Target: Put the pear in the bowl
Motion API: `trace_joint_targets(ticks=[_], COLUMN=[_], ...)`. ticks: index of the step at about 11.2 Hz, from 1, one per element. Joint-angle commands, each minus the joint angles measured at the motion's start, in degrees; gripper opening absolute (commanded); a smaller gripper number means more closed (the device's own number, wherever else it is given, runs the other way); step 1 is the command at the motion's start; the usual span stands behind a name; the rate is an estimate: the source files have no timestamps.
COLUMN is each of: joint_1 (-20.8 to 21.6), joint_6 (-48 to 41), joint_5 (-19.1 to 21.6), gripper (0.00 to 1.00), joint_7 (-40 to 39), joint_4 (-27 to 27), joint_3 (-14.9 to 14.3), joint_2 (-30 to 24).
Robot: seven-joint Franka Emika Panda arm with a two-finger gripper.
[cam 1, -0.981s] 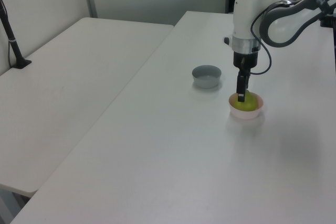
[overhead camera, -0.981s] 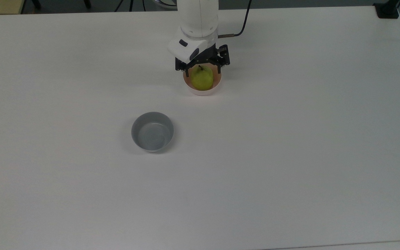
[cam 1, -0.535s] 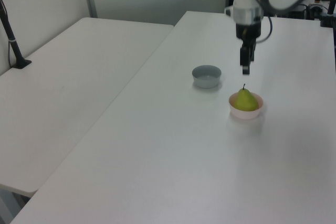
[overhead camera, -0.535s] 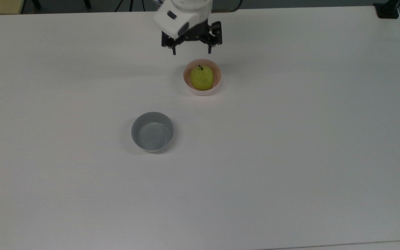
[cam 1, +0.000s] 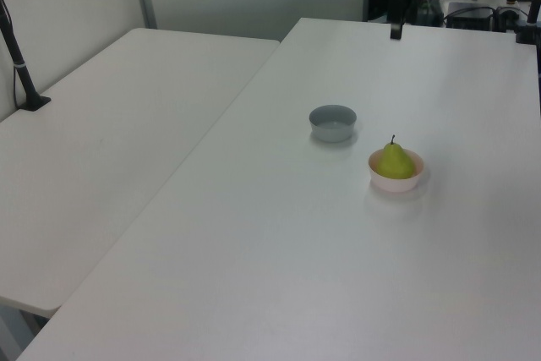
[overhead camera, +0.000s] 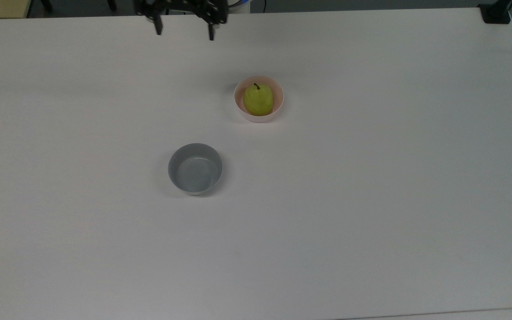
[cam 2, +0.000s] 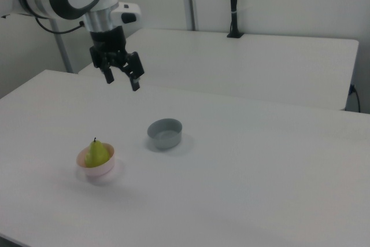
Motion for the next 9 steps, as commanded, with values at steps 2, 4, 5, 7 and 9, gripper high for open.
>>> trace_joint_targets(ticks=[2, 4, 5, 7, 9], joint_1=[2.9, 5.5, 5.5, 5.6, 5.6], joint_6=[-1.3, -1.1, -1.1, -1.1, -1.2], joint_5=[-0.1, 1.0, 1.2, 1.1, 1.1], gripper=[1.0, 1.0, 1.0, 1.0, 1.0], joint_7=[-8.2, -9.3, -9.1, -9.0, -8.8], joint_4=[5.2, 5.4, 5.7, 5.6, 5.7], joint_3=[-7.0, -10.5, -10.6, -10.5, -10.5], joint_2=[1.8, 1.7, 1.6, 1.6, 1.6])
